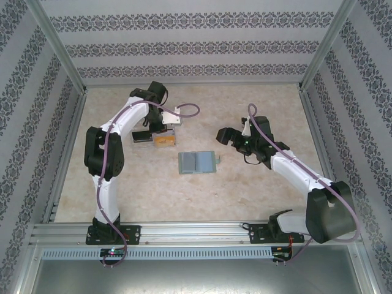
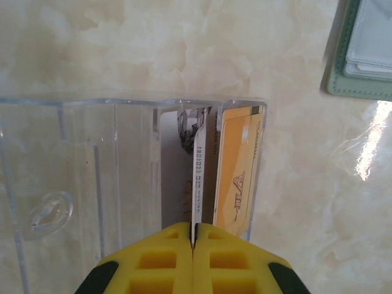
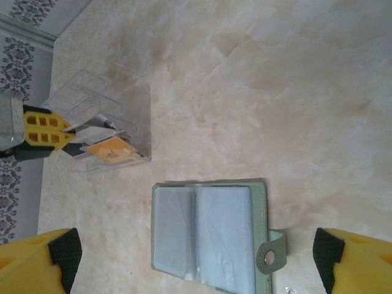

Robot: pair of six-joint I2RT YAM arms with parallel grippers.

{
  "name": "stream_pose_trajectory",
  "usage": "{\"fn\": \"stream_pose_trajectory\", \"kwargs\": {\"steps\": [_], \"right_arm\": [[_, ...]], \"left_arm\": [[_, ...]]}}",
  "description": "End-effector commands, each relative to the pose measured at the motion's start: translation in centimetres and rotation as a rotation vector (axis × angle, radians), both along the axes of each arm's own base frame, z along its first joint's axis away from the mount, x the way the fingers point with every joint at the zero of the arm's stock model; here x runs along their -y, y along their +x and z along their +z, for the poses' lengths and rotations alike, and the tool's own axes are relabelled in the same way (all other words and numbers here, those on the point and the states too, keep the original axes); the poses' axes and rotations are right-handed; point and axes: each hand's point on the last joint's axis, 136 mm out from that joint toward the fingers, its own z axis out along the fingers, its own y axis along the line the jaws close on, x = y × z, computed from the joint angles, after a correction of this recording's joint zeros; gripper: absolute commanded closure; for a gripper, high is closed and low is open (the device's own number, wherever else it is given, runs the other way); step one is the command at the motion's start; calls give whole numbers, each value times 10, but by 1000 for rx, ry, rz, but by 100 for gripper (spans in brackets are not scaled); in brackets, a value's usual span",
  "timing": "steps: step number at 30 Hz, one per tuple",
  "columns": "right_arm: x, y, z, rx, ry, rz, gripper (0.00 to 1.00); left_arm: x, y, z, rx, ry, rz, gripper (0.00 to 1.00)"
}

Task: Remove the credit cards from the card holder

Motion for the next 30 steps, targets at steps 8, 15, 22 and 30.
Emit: {"fn": "stream_pose_trajectory", "kwargs": {"steps": [8,15,22,30], "right_arm": [[-11,7,9,-2,-9,-12,2],[-16,10,8,-12,-11,-3,2],[-17,11,6,-24,-14,-7,2],[-19,12,6,-30,-12,-7,2]], "left_arm": [[-2,-2,6,-20,-46,-38,100],[0,-3,-4,-57,-105,-13,100],[0,1,-7,-58,-133,5,90],[1,8,-9,-44,-132,24,79]]}}
